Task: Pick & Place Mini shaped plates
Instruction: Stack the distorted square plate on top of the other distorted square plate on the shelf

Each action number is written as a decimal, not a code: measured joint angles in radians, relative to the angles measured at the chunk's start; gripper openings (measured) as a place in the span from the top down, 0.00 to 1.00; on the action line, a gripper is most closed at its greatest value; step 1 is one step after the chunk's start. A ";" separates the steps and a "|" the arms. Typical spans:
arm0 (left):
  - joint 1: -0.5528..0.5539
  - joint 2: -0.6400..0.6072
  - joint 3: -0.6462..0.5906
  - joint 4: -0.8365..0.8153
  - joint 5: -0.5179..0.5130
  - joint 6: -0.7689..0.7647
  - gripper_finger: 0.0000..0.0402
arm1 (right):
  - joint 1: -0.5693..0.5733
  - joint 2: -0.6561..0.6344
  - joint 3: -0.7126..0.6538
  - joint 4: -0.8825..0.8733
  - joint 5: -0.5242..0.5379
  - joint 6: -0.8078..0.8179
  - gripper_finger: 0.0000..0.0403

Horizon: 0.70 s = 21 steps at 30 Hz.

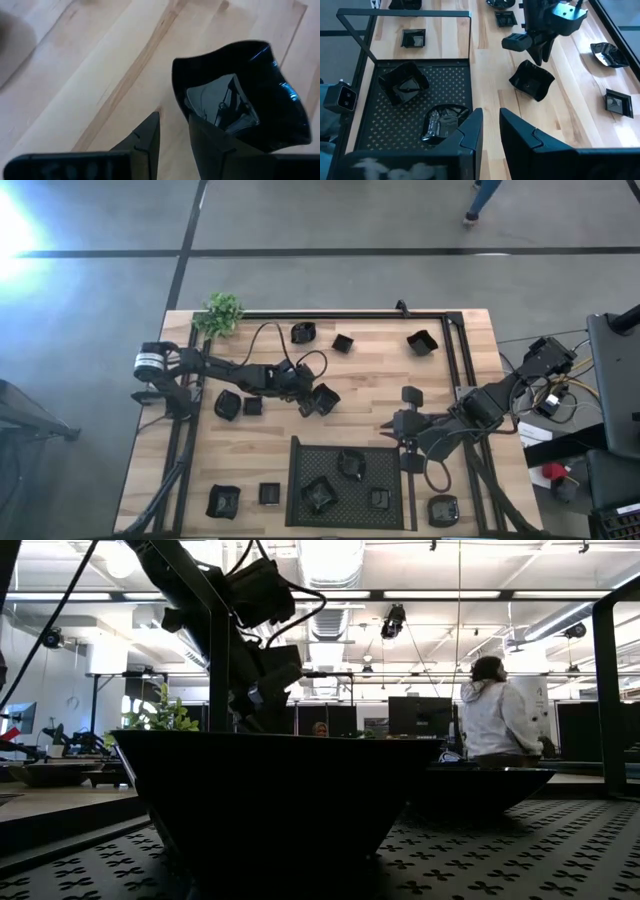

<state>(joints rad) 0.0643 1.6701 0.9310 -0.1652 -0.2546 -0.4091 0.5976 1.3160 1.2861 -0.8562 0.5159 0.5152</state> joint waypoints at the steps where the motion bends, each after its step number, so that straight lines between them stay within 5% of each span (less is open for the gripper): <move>1: 0.000 -0.004 0.000 0.004 0.000 0.000 0.75 | 0.000 0.000 0.000 0.001 0.000 0.001 0.85; 21: 0.006 -0.007 0.005 0.010 0.009 -0.012 0.75 | 0.000 -0.001 0.000 0.010 0.056 -0.002 0.85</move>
<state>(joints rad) 0.0701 1.6634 0.9363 -0.1548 -0.2459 -0.4211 0.5972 1.3146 1.2865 -0.8459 0.5715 0.5132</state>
